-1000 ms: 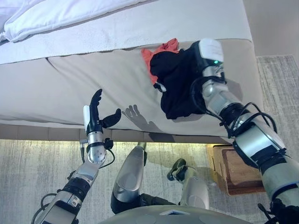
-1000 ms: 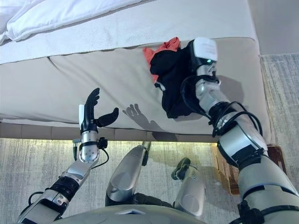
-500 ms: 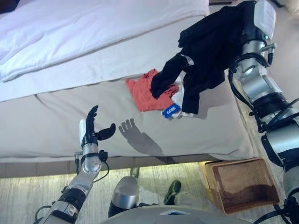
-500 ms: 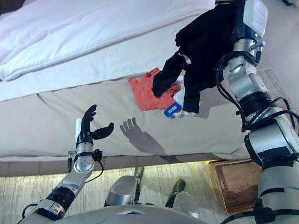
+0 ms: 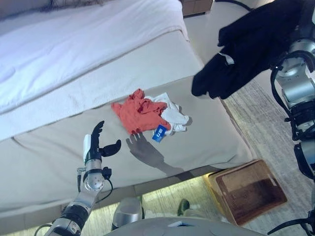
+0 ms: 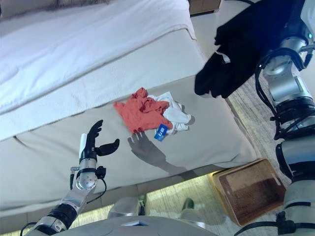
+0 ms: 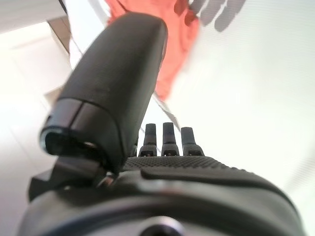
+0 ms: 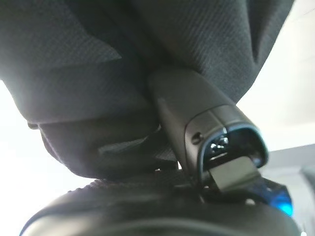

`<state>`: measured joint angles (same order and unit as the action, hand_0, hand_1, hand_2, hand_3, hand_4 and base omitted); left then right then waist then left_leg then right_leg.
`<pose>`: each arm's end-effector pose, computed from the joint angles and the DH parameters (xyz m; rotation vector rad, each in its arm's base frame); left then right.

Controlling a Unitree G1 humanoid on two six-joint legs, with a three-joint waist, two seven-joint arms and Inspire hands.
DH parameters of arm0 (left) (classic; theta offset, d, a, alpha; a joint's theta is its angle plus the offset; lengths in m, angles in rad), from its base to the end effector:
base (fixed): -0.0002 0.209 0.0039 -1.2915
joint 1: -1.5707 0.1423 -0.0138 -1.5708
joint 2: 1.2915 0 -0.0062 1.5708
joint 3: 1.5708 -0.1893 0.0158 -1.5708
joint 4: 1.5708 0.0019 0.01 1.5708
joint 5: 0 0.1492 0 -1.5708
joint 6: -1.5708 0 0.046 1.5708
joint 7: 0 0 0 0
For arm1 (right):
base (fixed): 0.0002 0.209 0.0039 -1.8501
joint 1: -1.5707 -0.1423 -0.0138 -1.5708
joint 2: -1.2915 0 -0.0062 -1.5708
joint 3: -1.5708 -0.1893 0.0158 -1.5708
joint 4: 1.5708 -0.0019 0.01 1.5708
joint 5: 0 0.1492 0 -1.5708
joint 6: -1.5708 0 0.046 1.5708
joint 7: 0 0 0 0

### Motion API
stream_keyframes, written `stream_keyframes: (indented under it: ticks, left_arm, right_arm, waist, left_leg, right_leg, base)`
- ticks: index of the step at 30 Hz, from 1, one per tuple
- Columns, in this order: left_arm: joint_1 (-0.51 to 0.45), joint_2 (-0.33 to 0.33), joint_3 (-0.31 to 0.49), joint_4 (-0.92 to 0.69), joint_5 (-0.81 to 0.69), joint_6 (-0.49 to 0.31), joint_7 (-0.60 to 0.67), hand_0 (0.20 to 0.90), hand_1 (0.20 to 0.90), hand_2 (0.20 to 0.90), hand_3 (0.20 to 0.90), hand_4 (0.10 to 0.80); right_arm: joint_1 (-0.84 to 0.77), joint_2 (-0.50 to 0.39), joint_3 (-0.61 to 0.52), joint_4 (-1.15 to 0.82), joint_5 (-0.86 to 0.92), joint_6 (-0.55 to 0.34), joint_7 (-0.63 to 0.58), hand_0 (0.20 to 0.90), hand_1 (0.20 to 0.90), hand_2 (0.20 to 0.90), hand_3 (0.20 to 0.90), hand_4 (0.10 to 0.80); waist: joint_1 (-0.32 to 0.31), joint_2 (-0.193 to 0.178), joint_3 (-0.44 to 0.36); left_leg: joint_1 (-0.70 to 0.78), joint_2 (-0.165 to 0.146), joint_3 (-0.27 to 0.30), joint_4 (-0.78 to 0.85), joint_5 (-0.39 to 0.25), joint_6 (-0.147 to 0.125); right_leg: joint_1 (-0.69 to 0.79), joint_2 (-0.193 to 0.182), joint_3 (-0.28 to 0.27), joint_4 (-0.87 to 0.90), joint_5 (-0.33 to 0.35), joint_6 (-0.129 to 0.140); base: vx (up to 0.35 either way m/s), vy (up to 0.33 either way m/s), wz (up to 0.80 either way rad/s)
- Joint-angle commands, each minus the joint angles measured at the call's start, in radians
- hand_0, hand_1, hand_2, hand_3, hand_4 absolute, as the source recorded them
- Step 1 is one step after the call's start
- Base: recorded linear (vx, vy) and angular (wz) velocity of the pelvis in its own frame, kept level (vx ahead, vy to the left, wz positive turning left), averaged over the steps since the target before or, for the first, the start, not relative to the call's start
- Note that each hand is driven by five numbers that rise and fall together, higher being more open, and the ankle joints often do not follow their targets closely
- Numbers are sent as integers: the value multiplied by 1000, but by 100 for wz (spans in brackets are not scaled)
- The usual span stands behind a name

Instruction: Pick up the clothes from the bed and place them into the basket

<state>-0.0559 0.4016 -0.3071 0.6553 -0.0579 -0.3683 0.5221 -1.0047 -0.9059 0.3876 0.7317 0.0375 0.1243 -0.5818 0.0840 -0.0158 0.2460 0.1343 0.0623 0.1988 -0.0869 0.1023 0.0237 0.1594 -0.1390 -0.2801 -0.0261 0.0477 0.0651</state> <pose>0.1863 0.2159 -0.0498 0.4594 0.1759 0.2932 0.3412 -0.2986 0.2439 -0.8772 -0.3293 -0.8048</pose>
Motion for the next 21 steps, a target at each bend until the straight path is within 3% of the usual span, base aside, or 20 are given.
stream_keyframes:
  ticks: [1, 7, 17, 21]
  left_arm:
    - [-29, 26, -21, -4, 32, -86, 20, 900, 900, 900, 900, 800]
    - [-41, 13, -25, -1, 45, -89, 10, 900, 900, 900, 900, 800]
    - [-40, 14, -16, -35, 41, -98, -25, 900, 900, 900, 900, 800]
    - [-56, 16, -16, -49, 31, -110, -22, 900, 900, 900, 900, 800]
  right_arm:
    - [-79, -96, -10, 3, -19, -55, -100, 300, 300, 300, 200, 100]
    - [-73, -101, -13, 36, -22, -23, -85, 300, 300, 300, 200, 100]
    - [-24, -73, 24, 120, -28, 6, 90, 300, 300, 300, 200, 100]
    - [-35, -58, 23, 161, -10, 30, 76, 300, 300, 300, 200, 100]
  waist:
    - [-12, -28, -145]
    - [-35, -18, -137]
    - [-33, -12, -124]
    - [-34, -3, -105]
  left_leg:
    - [-3, 27, 31, 0, -113, -91]
    - [-5, 29, 48, 0, -112, -97]
    - [-7, 32, 57, 0, -107, -99]
    - [-22, 31, 57, 0, -105, -101]
  right_leg:
    - [-62, 8, 7, -61, 13, 15]
    - [-77, 15, 31, -61, 13, 13]
    - [-87, 17, 36, -61, 12, 8]
    - [-105, 16, 40, -61, 15, 7]
  base:
    - [-19, -46, -45]
    - [-2, -25, -15]
    - [10, -12, -5]
    - [-64, -12, 1]
